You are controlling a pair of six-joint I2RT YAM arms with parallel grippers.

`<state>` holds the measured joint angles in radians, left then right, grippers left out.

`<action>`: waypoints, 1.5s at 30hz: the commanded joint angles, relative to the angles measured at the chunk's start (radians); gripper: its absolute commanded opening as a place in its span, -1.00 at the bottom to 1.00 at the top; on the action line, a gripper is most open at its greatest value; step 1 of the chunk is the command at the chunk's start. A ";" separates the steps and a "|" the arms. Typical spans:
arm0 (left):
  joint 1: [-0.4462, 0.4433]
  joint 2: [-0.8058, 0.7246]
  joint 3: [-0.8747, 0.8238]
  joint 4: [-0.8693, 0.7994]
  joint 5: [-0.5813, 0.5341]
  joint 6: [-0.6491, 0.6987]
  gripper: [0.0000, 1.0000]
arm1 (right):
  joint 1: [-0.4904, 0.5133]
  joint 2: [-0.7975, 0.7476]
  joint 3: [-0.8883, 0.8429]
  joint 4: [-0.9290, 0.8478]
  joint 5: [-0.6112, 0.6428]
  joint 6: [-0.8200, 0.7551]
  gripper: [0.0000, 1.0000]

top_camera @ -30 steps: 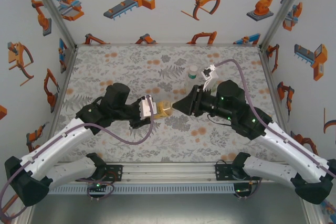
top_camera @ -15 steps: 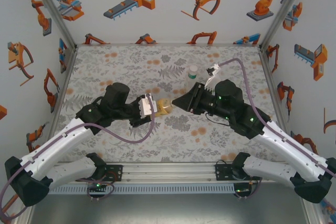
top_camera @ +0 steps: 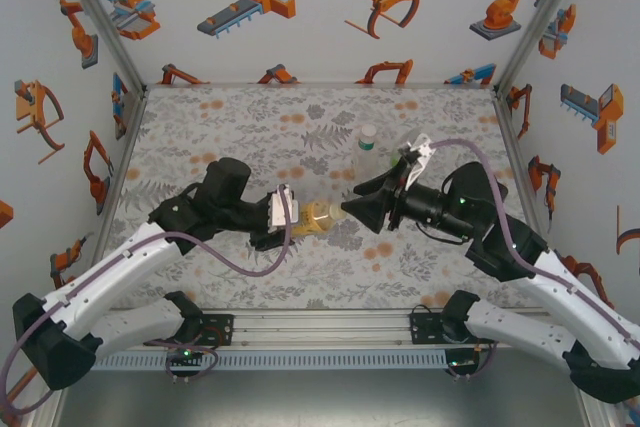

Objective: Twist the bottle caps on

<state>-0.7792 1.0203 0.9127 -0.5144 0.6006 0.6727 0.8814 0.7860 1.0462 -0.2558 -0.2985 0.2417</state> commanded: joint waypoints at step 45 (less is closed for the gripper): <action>-0.005 -0.020 0.033 -0.036 0.035 0.030 -1.00 | 0.001 0.094 0.009 -0.004 -0.116 -0.128 -1.00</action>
<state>-0.7780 1.0405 0.9531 -0.6262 0.6895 0.7158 0.8818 0.8772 1.0908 -0.3832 -0.5468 -0.1146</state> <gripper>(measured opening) 0.509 0.339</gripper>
